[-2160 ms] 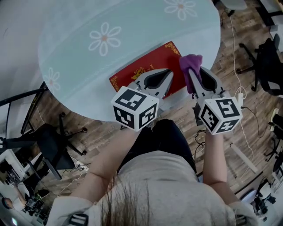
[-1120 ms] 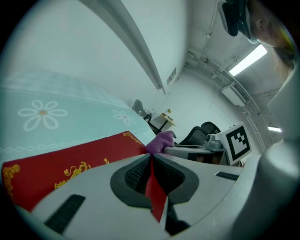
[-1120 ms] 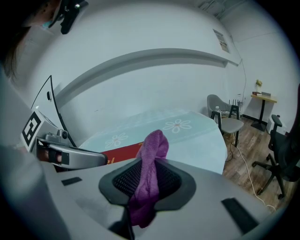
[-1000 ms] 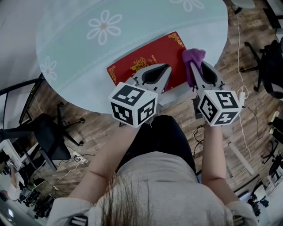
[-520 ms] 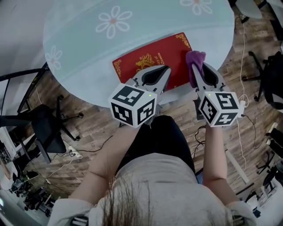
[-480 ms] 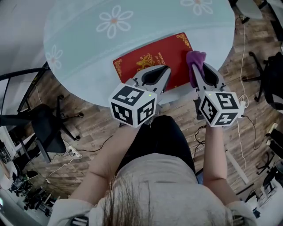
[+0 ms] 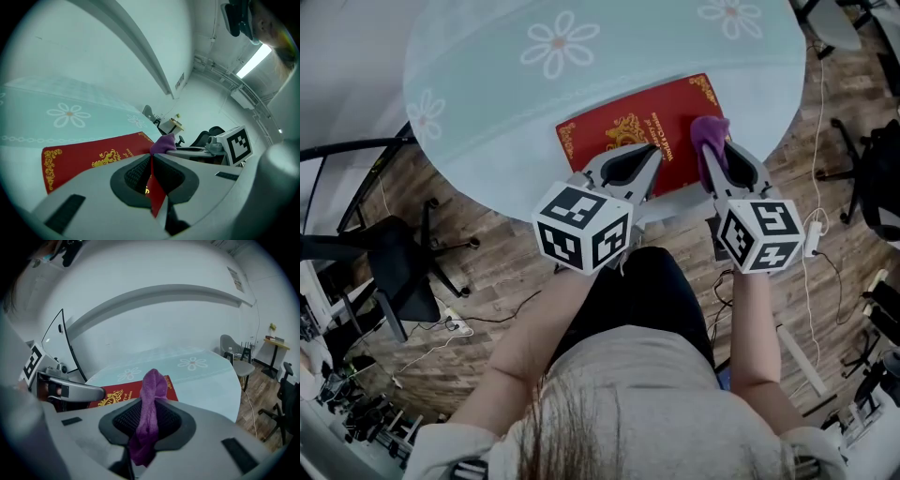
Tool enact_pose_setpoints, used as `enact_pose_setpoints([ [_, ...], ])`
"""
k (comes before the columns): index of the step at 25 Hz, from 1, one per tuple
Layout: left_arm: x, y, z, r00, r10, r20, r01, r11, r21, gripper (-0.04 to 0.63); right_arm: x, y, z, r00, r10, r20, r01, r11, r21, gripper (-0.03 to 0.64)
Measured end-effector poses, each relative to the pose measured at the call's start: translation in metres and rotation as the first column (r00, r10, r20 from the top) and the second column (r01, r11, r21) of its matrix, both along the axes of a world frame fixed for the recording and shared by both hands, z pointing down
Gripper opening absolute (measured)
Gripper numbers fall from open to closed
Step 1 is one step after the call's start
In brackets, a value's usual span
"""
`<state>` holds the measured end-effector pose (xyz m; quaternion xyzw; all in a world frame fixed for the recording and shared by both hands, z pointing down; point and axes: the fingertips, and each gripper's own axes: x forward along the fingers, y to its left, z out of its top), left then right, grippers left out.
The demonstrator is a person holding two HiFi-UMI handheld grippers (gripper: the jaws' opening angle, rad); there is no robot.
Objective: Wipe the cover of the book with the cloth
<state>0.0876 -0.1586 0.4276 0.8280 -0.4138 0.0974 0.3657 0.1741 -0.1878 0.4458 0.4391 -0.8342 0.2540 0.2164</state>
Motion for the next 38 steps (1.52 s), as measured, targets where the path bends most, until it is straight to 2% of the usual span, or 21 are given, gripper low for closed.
enact_pose_setpoints([
  [5, -0.012, 0.006, -0.005, 1.000, 0.019, -0.024, -0.019, 1.000, 0.002, 0.032, -0.011, 0.003, -0.001, 1.000, 0.013, -0.008, -0.013, 1.000, -0.008, 0.092],
  [17, -0.060, 0.014, -0.005, 0.998, 0.053, -0.016, -0.053, 0.999, 0.005, 0.032, -0.053, 0.024, 0.002, 0.999, 0.052, -0.011, -0.053, 0.998, -0.034, 0.092],
  [38, -0.109, 0.047, 0.000, 0.995, 0.091, -0.038, -0.092, 0.996, -0.019, 0.032, -0.109, 0.062, 0.003, 0.996, 0.089, -0.003, -0.089, 0.995, -0.051, 0.092],
])
